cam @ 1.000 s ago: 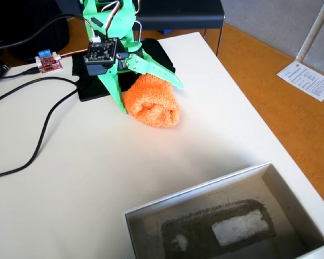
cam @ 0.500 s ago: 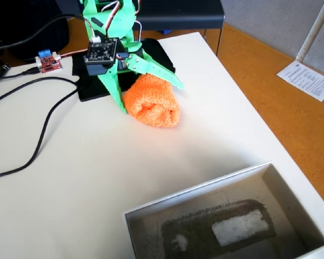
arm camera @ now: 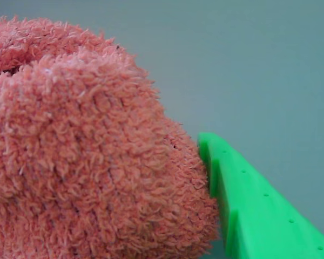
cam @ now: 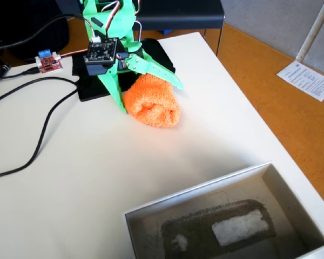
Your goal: Remove orange objects from table
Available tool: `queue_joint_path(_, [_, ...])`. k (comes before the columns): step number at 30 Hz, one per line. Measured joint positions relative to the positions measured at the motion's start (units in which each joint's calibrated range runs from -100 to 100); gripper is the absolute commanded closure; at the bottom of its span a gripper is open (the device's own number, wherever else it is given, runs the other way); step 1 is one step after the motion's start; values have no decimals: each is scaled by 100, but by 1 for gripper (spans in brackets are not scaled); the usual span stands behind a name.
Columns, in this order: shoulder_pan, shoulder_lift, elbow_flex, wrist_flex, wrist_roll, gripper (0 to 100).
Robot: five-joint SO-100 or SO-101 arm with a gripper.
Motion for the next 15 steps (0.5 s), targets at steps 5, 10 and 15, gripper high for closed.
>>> queue_joint_path(5, [-115,0,0,0,-15,43])
queue_joint_path(10, [-303,9,0,-10,-20,43])
queue_joint_path(15, [-189,1027,-581,-318,571,43])
